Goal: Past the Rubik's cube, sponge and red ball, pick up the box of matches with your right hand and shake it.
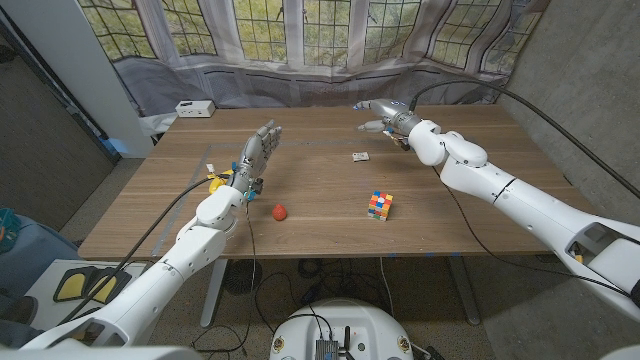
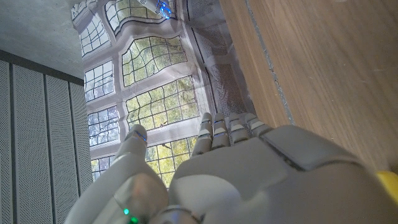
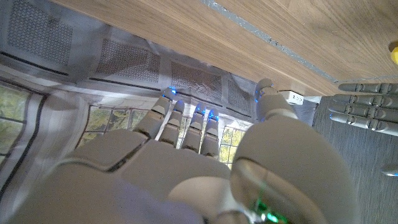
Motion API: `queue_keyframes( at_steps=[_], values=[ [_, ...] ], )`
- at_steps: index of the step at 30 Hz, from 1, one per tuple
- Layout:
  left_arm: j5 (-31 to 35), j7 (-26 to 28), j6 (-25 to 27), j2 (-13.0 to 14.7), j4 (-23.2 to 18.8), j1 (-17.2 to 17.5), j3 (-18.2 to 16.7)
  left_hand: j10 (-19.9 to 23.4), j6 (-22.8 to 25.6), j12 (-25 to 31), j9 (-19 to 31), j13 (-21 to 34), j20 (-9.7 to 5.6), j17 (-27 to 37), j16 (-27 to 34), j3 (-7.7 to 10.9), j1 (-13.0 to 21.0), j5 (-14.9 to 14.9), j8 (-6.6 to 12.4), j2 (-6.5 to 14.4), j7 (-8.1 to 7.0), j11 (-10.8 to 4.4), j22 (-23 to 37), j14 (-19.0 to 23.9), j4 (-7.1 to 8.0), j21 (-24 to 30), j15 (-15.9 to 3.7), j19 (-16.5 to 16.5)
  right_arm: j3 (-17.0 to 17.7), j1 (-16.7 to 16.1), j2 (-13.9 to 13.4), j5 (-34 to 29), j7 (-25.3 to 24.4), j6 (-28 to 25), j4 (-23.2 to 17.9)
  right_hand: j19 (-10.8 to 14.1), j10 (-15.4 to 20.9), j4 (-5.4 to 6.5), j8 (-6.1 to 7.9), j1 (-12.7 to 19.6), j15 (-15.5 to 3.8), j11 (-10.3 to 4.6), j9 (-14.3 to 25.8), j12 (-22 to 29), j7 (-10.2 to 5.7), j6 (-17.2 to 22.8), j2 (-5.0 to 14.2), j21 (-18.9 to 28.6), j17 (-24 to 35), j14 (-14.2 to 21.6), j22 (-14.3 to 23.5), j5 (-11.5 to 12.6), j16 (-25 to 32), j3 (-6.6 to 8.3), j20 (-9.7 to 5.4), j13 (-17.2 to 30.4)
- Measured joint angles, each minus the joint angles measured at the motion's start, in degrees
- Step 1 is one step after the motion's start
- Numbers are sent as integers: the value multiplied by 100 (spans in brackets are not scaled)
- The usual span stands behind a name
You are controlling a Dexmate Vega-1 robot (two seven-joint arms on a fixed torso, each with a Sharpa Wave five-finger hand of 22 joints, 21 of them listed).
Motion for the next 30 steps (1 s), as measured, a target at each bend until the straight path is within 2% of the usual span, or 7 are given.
queue_keyframes(
  at_steps=[4, 6, 17, 20, 26, 30],
  values=[
    [-1, -4, -9, -3, 0, 1, 2, 0, 0, 0, 0, 0, 0, 0, 0, 0, 0, 0, 0, 0, 0, 0, 0, 0, 0, 0, 0, 0, -92, 99, 11, -112, 167, -114, -21, 0, 31, 0, 0, 38, -31, -31, -14, 0, -23, 23, -38, 0, -15, 31, 0, 0, 22, 0, 0, -5],
    [-3, -15, -9, -4, 0, 2, 5, 0, 0, 0, 0, 0, 0, 0, 0, 0, 0, 0, 0, 0, 0, 0, 0, 0, 0, 0, 0, 0, -165, 172, 23, -179, 262, -178, -38, 22, 104, -9, 45, 61, -53, -38, -15, 0, -30, 113, -61, 0, -15, 53, 0, 0, 22, -9, -22, -5],
    [-20, -36, -9, -6, -2, 13, 12, 0, -1, 0, 0, 0, 0, 0, 0, 23, 0, 0, 0, 0, 0, 0, 0, 0, -22, 0, 0, 0, -379, 399, 101, -518, 841, -521, -44, 21, 151, -15, 45, 128, -31, -71, -15, -2, 0, 98, -129, 0, -42, 92, 0, 0, 22, -15, -21, -5],
    [-26, -40, -9, -6, -3, 18, 12, 0, -1, 1, 0, 0, 0, 0, 0, 23, 0, 0, 0, 0, 0, 0, 0, 0, -22, 0, 0, 0, -459, 474, 139, -605, 985, -608, -26, 21, 151, -20, 6, 158, -31, -71, -15, -33, 0, 98, -158, 0, -42, 92, 0, 0, 22, -57, -22, -30],
    [-38, -49, -13, -8, -4, 32, 12, 0, -1, 1, 0, 0, 0, 0, 0, 23, 0, 0, 0, 0, 0, 0, 0, 20, -22, 0, -20, 0, -569, 591, 204, -714, 1213, -719, 29, 36, 245, -19, 5, 201, -95, -206, -8, -33, -85, 123, -293, 0, -41, 155, 0, 24, 22, -99, -36, -32],
    [-49, -58, -47, -16, -1, 40, 11, 0, -1, 1, 0, 0, 0, 0, 0, 23, 0, 0, 0, 0, 0, 1, 0, 20, -22, 0, -20, 0, -659, 694, 274, -738, 1330, -764, 119, 53, 403, -1, 5, 203, -134, -239, 2, -33, -155, 193, -296, 0, -54, 194, 0, 48, 22, -117, -54, -32]
  ],
)
